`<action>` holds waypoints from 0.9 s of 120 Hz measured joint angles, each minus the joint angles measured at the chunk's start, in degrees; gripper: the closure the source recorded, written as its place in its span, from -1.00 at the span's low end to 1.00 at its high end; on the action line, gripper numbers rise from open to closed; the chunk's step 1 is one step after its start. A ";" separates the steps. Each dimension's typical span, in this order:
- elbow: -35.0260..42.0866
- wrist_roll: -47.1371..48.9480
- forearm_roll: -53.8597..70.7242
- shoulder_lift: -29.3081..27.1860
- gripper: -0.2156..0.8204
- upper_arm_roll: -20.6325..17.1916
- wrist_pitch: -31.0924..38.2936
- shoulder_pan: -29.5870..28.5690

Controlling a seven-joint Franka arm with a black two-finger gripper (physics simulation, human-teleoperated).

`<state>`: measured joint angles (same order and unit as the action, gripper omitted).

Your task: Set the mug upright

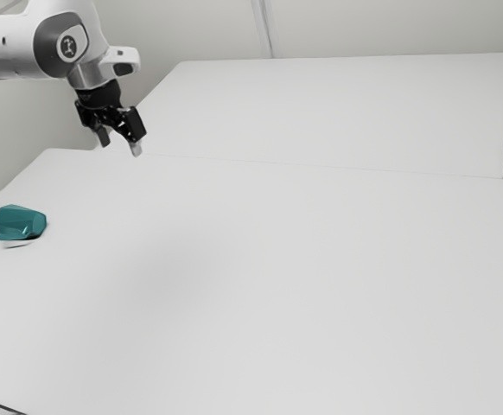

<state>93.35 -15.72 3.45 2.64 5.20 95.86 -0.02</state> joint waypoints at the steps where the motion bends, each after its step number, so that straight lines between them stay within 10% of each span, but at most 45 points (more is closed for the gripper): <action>1: 0.00 -0.06 -0.02 -0.02 -0.58 0.04 0.01 0.09; 35: 11.97 -0.97 -0.25 -7.91 -0.58 5.13 4.79 5.14; 55: 25.20 -3.32 -0.17 -12.58 -0.58 6.68 16.03 -7.15; 108: 28.37 -13.15 -1.64 -4.13 -0.58 6.58 40.97 -22.84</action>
<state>121.73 -28.87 1.81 -1.49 11.78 136.82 -22.86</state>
